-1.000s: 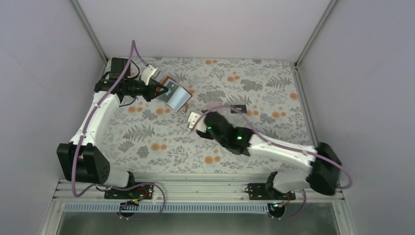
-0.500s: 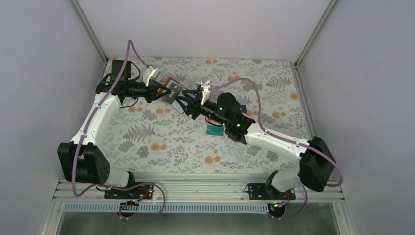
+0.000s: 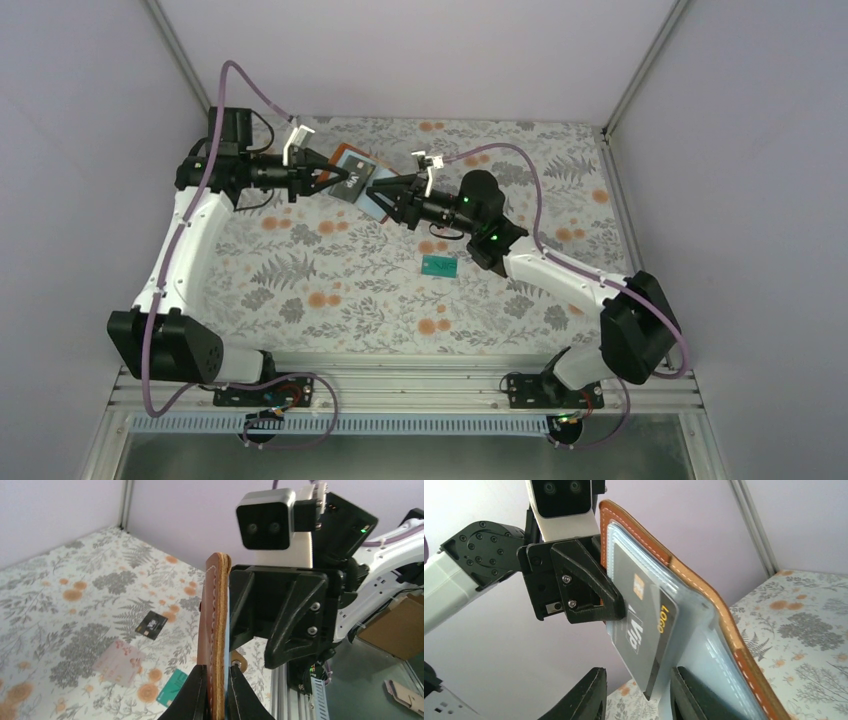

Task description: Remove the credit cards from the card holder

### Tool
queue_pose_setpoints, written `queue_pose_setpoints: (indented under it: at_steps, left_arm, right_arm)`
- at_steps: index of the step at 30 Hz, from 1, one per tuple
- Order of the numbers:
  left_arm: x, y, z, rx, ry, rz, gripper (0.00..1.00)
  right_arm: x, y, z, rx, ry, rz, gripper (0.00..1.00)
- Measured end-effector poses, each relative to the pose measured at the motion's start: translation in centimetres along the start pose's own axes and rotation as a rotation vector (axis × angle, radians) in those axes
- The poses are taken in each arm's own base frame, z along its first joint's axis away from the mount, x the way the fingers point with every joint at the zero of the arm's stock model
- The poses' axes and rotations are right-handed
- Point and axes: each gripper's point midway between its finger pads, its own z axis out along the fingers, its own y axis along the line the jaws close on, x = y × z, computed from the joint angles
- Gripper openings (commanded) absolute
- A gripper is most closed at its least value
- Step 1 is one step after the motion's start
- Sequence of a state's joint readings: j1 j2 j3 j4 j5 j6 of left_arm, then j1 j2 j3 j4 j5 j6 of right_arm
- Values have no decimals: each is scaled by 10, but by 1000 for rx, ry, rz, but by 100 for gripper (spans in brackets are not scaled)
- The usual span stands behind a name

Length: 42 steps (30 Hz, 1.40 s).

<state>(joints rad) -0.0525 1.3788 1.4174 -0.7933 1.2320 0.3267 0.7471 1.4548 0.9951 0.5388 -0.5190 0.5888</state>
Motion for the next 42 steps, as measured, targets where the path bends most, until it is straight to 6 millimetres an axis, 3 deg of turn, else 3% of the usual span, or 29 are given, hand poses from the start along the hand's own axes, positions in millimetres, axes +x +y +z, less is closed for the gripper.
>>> queue_pose_setpoints:
  at_steps: [9,17,21,42]
  left_arm:
    - [-6,-26,-2,99,-18,61,2]
    - [-12,-40,-6,137,-39,122,2]
    - [-11,-40,-4,139,-40,126,2]
    - [-6,-43,11,148,-24,168,2]
  right_arm:
    - [-9,16,3,-66,8,-39,28]
    - [-15,26,2,-114,32,-118,4]
    - [-15,29,-2,-117,54,-156,4]
    - [-12,37,-16,-126,103,-238,29]
